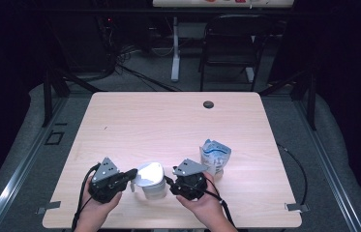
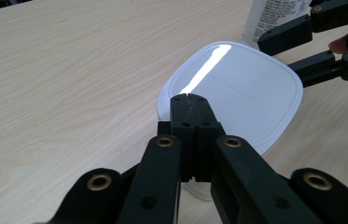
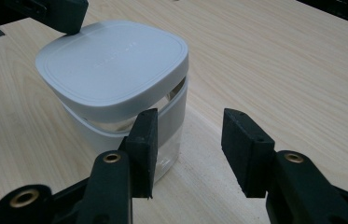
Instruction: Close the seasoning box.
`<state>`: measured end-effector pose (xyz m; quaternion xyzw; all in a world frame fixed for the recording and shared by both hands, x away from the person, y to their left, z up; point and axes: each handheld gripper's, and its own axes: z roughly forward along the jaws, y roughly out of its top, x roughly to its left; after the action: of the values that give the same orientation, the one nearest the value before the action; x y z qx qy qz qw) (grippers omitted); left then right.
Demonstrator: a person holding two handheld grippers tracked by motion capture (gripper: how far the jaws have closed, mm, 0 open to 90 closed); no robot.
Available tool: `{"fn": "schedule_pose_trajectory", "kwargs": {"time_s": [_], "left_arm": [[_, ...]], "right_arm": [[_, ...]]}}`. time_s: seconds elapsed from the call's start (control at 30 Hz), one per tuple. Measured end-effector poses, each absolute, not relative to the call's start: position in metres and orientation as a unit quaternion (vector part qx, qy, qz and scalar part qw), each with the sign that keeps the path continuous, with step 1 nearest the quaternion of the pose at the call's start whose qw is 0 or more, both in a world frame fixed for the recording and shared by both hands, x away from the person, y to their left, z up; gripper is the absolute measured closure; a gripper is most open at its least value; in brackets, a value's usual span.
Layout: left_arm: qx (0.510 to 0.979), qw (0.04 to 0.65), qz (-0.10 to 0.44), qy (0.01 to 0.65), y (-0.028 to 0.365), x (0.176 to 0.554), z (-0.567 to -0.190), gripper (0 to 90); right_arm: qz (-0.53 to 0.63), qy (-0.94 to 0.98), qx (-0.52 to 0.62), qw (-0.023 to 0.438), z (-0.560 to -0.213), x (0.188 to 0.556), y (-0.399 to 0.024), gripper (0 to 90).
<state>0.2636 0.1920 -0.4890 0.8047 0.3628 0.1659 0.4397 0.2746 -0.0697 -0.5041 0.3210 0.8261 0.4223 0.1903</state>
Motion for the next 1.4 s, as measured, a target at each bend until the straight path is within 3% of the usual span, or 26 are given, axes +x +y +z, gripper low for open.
{"fn": "schedule_pose_trajectory", "kwargs": {"time_s": [0.7, 1.4], "left_arm": [[0.802, 0.444, 0.164, 0.364, 0.192, 0.264, -0.489, 90.0], [0.802, 0.446, 0.164, 0.362, 0.193, 0.264, -0.490, 90.0]], "right_arm": [[0.431, 0.823, 0.316, 0.191, -0.493, 0.274, -0.067, 56.3], [0.409, 0.833, 0.320, 0.189, -0.509, 0.276, -0.068, 55.8]]}}
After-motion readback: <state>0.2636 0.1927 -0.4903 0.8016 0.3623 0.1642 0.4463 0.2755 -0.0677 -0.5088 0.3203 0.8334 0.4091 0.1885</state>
